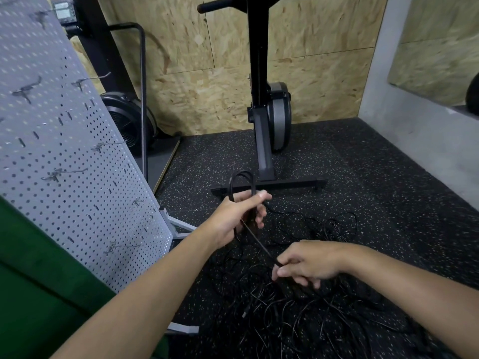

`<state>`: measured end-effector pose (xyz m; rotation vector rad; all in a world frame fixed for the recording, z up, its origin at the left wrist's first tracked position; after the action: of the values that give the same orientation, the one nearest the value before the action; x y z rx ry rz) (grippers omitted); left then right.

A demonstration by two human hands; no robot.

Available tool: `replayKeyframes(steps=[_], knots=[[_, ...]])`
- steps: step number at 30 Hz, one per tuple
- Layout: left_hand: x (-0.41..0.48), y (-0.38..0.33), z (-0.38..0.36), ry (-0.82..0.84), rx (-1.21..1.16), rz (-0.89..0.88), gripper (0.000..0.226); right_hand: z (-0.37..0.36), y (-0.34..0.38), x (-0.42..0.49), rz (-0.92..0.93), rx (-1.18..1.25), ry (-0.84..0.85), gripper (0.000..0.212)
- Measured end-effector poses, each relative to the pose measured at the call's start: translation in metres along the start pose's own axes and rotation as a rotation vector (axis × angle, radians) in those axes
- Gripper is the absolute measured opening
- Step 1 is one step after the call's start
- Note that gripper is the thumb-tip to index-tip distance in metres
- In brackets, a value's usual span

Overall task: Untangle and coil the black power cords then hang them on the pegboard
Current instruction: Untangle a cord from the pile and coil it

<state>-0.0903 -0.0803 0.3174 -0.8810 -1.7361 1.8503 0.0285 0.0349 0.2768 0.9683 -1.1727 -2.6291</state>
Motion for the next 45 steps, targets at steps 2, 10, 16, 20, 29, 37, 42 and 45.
replayKeyframes(steps=[2,10,16,20,29,37,42,45], knots=[[-0.002,0.005,-0.008,0.024,0.013,0.007,0.055,0.002,0.006,0.001,0.043,-0.053,-0.049,0.027],[0.000,0.014,-0.018,0.025,-0.063,0.128,0.030,0.001,0.015,0.008,0.026,0.078,-0.034,0.022],[0.002,0.015,-0.007,-0.040,0.211,0.010,0.011,0.014,-0.007,-0.003,0.012,0.079,-0.106,0.017],[0.001,0.012,-0.005,-0.123,0.278,-0.074,0.041,0.017,-0.002,-0.004,0.029,-0.064,-0.124,0.018],[-0.002,0.003,0.000,-0.189,0.382,-0.187,0.030,0.019,0.006,-0.002,-0.023,0.098,-0.130,0.022],[-0.003,0.005,-0.016,0.009,0.555,-0.179,0.035,0.043,0.001,-0.007,-0.055,-0.110,-0.353,0.012],[-0.002,0.009,-0.011,-0.004,0.673,-0.169,0.044,0.042,-0.009,-0.010,-0.097,0.480,-0.246,0.028],[-0.004,0.011,-0.015,0.088,0.613,-0.133,0.052,0.042,-0.012,-0.013,-0.065,0.480,-0.223,0.029]])
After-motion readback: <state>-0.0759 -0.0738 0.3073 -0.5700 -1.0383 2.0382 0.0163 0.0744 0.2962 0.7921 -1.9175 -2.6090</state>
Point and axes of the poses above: each hand's wrist, its own x-axis towards the middle knuckle, its own z-axis out of the back of the hand, y = z × x, the point moved 6 cm from there along x, towards the middle knuckle, and after that the axes turned 11 degrees about x, right-handed, at the moved point
